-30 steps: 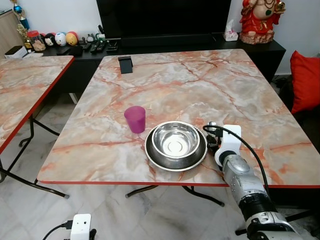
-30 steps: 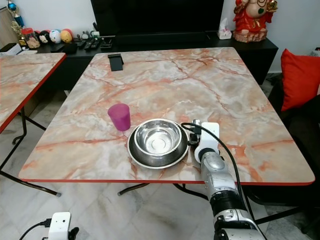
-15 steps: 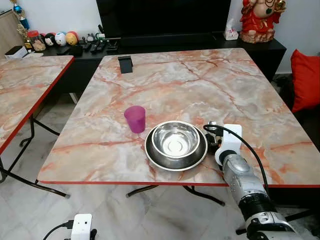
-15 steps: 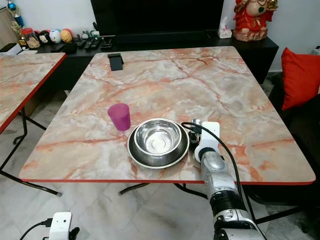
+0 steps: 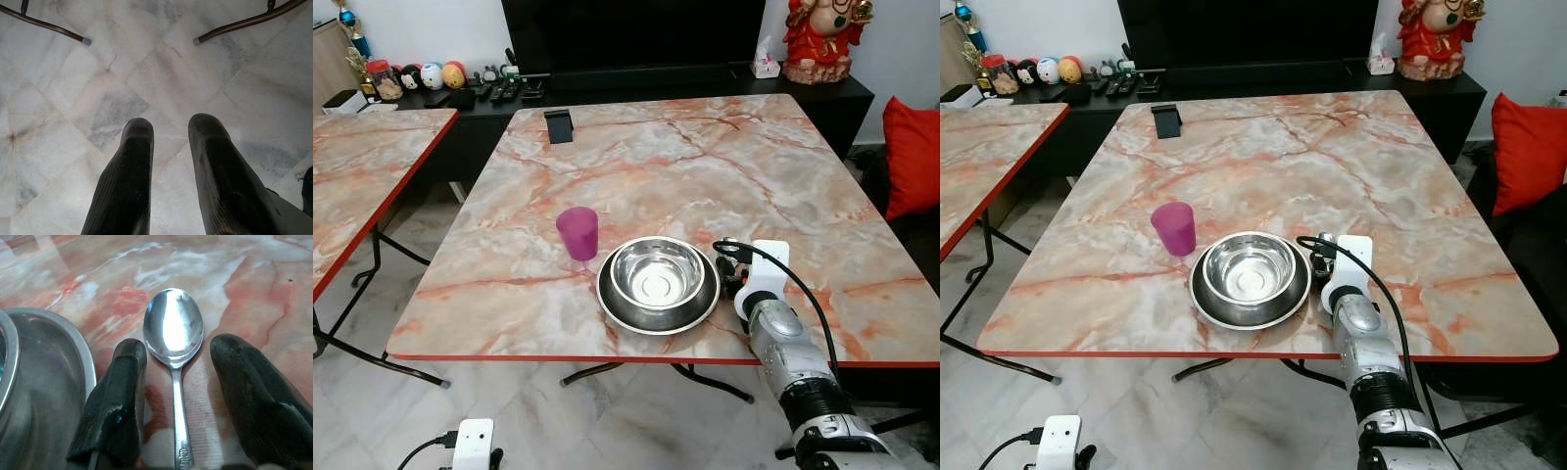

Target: Setting the table

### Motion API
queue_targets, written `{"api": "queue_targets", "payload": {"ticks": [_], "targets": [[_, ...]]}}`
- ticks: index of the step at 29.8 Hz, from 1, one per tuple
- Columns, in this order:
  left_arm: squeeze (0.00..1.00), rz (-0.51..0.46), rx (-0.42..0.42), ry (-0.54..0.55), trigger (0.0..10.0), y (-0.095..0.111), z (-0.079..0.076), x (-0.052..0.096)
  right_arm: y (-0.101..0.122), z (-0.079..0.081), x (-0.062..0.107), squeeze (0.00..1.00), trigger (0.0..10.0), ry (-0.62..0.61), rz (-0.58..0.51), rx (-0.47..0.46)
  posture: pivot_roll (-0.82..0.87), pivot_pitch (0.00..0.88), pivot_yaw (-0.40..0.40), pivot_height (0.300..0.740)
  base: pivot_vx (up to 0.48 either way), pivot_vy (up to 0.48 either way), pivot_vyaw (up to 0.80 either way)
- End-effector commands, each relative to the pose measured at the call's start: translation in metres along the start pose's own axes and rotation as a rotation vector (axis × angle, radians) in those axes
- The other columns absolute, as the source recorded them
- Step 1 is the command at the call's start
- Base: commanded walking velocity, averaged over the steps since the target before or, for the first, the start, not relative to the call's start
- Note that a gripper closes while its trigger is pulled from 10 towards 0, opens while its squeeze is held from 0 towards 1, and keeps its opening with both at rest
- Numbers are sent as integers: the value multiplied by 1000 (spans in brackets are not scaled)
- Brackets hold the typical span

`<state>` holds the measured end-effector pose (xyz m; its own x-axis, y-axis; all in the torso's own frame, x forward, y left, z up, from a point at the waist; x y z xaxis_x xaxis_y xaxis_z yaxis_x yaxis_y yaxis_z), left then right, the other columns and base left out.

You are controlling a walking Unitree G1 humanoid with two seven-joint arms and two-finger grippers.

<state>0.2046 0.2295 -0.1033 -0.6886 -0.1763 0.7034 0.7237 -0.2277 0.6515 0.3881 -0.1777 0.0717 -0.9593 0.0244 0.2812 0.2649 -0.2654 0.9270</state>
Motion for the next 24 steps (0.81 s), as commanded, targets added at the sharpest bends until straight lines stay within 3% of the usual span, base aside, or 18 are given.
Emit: {"api": "queue_targets", "payload": {"ticks": [1, 12, 24], "targets": [[0, 10, -19, 8, 10000, -3, 4, 1, 16, 6, -2, 0, 10000, 13, -59, 1, -76, 0, 83, 740, 0, 0, 0], [0, 8, -18, 8, 10000, -2, 3, 0, 33, 7, -1, 0, 10000, 6, -152, 34, -76, 0, 84, 740, 0, 0, 0], [0, 3, -10, 9, 10000, -2, 2, 1, 76, 16, 17, 0, 10000, 30, -432, 99, -76, 0, 82, 740, 0, 0, 0]]}}
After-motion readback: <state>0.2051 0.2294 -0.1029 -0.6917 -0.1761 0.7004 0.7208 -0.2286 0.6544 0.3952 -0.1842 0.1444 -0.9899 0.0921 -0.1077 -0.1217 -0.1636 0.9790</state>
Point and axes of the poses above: a point about 5 cm out from each wrist's last joint towards the gripper, its own x axis pointing back from the gripper into the wrist, its own y axis along the axis of the wrist's last joint, z = x × y, the point moved 4 cm from there along -x, pointing out of the wrist towards the gripper, and after that the axes turned 12 degrees about -x, right-handed, at the moved point
